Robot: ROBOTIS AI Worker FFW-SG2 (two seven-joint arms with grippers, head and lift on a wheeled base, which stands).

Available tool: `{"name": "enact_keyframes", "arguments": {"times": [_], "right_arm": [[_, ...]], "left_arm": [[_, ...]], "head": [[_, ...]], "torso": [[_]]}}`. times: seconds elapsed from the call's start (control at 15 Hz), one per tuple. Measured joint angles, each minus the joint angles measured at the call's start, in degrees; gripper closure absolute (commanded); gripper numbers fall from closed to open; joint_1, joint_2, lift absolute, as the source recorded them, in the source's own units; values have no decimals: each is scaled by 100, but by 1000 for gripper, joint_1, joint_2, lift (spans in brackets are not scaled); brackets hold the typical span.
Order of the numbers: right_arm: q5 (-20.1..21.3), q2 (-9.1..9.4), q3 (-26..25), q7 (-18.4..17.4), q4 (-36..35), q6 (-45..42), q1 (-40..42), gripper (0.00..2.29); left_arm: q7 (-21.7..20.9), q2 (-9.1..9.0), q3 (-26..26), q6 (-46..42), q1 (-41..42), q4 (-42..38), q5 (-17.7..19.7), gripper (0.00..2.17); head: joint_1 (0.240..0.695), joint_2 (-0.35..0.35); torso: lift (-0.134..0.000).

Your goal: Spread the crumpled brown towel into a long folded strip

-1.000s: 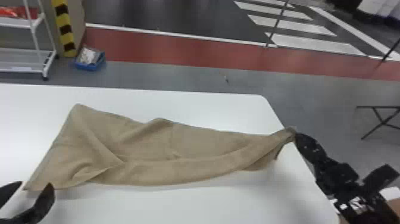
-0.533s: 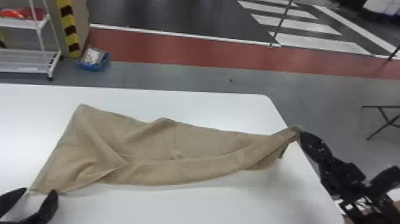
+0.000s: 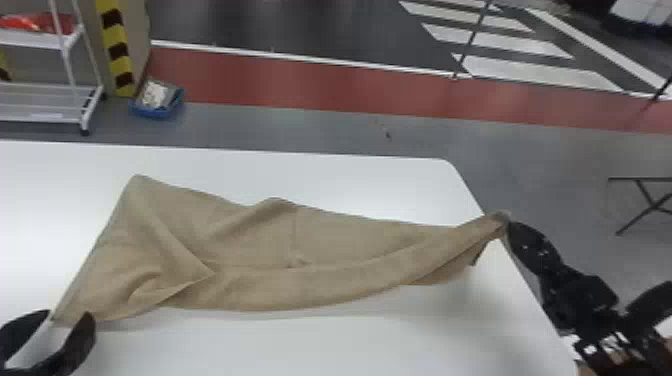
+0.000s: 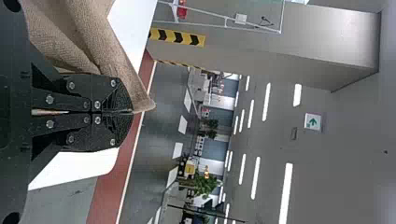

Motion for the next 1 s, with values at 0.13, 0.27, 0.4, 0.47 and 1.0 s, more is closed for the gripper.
{"name": "enact_keyframes", "arguments": {"times": [0.13, 0.27, 0.4, 0.47, 1.0], "right_arm": [[0, 0, -5, 10, -1, -5, 5, 1588], [-1, 1, -21, 13, -1, -15, 12, 1588], [-11, 2, -36, 27, -8, -18, 22, 1588], [-27, 4, -45, 35, -13, -18, 31, 1588], [-79, 4, -151, 54, -100, -16, 83, 1588]], "left_arm": [[-27, -29, -8, 33, -31, 34, -9, 586], [-44, -54, -19, 98, -86, 116, -28, 583], [-40, -82, -30, 145, -141, 204, -76, 637], [-39, -90, -32, 154, -150, 227, -98, 772], [180, -81, 117, -761, 228, -262, 20, 1325]], "head": [[695, -278], [695, -280], [695, -278], [695, -278], [695, -285]], "torso": [[-124], [-124], [-124], [-124], [-124]]}}
